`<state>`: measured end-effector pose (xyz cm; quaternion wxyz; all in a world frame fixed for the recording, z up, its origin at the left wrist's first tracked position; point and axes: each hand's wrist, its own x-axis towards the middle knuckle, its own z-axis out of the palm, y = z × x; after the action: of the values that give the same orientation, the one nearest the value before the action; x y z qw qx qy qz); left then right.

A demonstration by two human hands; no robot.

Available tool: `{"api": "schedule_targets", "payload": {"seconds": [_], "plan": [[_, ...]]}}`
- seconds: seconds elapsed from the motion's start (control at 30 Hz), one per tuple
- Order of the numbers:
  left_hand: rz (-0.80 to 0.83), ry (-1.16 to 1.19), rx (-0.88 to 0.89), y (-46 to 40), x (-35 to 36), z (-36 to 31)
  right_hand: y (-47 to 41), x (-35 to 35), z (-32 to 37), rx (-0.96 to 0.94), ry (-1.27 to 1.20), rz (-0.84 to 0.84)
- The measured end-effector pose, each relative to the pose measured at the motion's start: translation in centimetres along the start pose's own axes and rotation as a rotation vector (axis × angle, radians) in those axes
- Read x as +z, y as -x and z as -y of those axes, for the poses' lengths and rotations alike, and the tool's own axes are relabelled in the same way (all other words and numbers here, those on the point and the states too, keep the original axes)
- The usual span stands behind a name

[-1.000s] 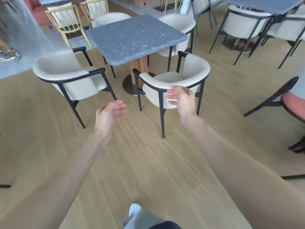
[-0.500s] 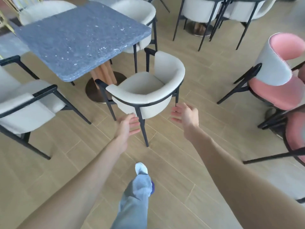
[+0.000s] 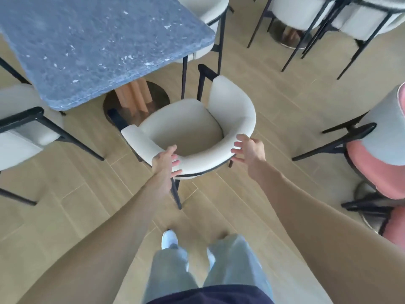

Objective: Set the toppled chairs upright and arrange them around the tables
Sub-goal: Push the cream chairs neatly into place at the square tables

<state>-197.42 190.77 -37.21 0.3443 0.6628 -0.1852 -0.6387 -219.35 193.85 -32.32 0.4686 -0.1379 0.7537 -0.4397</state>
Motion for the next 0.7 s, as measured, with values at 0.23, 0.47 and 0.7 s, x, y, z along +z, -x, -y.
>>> {"api": "schedule_targets", "payload": {"seconds": [0.23,0.47,0.7], "plan": [[-0.219,0.156,-0.161,-3.2,5.7,2.9,-11.7,-2.2,1.0,0.163,0.241,0.092],[-0.454,0.561,-0.380,-3.3,12.4,9.5,-19.1,-4.5,-1.1,0.365,0.328,0.323],[-0.383,0.792,-0.364,-4.7,17.7,10.5,-22.9,-4.6,-1.4,0.397,0.273,0.398]]}}
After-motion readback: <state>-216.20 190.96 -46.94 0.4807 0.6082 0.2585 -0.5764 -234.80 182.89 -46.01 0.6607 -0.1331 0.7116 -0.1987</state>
